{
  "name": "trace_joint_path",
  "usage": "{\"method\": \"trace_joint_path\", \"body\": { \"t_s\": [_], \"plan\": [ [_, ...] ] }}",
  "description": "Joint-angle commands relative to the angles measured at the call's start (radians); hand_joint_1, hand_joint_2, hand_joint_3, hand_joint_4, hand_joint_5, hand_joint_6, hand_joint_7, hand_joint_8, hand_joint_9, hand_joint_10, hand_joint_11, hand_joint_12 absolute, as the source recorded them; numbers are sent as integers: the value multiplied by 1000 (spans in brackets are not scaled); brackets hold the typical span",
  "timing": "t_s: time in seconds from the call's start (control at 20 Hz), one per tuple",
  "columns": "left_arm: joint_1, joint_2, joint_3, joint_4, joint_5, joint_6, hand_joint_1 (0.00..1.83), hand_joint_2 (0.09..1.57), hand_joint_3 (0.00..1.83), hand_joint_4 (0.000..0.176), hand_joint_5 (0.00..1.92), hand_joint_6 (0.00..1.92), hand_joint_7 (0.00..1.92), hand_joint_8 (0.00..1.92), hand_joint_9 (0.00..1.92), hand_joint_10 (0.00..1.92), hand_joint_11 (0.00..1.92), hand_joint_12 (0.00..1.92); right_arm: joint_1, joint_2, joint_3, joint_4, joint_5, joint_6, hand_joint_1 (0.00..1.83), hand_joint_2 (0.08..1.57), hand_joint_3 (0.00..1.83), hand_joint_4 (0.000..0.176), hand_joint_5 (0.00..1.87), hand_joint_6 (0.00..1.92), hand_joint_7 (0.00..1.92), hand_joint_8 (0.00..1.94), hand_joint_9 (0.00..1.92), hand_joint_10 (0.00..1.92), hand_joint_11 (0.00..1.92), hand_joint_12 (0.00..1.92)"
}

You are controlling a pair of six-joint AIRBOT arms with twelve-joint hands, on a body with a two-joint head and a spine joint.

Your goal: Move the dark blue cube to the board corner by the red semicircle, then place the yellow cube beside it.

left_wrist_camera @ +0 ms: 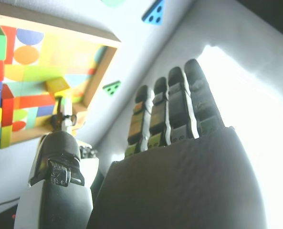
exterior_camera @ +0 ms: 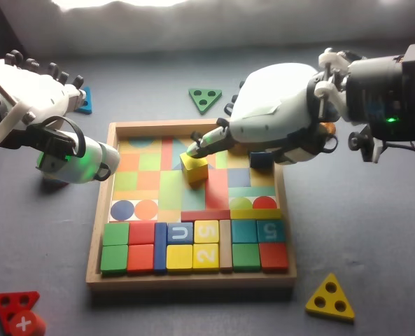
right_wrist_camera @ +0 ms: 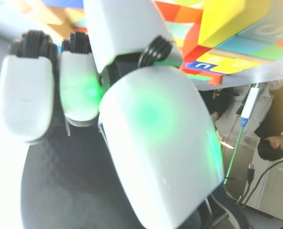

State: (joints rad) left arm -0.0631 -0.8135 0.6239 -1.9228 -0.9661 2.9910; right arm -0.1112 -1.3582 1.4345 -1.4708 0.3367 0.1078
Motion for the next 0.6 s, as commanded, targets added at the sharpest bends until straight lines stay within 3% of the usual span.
{"method": "trace_joint_path", "body": {
  "t_s": [0.0,0.1,0.55],
  "plan": [
    [-6,15,-1,79,-8,4,0,1256,0,0,97,1,98,2,112,3,0,337,13,15,3,19,20,1,1745,1310,0,0,290,4,1388,1941,1573,1921,1661,1921],
    [-7,15,-1,80,-8,4,0,1266,3,0,96,4,98,5,110,2,0,312,19,24,2,-26,20,49,1719,1318,0,0,310,15,1377,1941,1555,1921,1635,1921],
    [-9,15,-1,80,-8,4,0,1265,1,0,84,2,78,1,90,1,0,271,34,29,2,-24,21,51,1730,1314,0,0,289,1,1356,1941,1573,1921,1649,1921]
  ]
}}
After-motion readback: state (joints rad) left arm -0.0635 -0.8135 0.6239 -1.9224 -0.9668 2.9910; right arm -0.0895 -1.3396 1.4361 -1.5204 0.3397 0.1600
